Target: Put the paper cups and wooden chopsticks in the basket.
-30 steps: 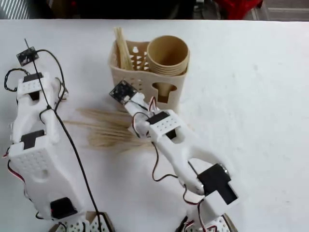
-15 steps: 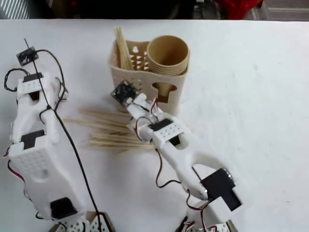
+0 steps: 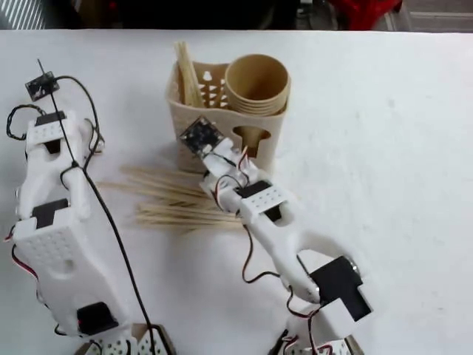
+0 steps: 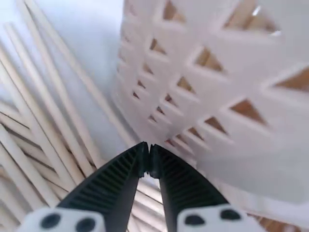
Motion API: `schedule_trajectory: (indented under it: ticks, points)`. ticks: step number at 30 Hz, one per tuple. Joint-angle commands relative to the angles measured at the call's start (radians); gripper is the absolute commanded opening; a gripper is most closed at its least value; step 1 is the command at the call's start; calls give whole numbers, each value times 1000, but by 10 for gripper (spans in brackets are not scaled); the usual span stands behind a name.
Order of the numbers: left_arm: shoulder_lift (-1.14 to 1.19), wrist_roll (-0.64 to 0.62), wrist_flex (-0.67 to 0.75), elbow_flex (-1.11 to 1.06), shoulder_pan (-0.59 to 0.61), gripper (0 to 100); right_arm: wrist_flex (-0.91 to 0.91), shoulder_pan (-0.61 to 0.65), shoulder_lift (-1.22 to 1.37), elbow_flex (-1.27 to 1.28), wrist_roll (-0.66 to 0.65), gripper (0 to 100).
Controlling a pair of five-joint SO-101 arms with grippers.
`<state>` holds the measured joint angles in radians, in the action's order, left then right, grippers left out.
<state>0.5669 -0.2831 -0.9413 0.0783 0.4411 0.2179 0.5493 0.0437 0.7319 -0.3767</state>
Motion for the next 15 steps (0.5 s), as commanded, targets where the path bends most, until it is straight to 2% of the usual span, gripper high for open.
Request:
schedule_trajectory:
  ticks: [1, 11, 15]
  points:
    - [-5, -6, 14, 40, -5, 110, -15, -12, 38, -51, 2, 17]
    - [-5, -6, 14, 40, -5, 110, 50, -12, 77, -77, -2, 16]
    - [-5, -6, 14, 40, -2, 110, 166, 1, 74, -78, -118, 16]
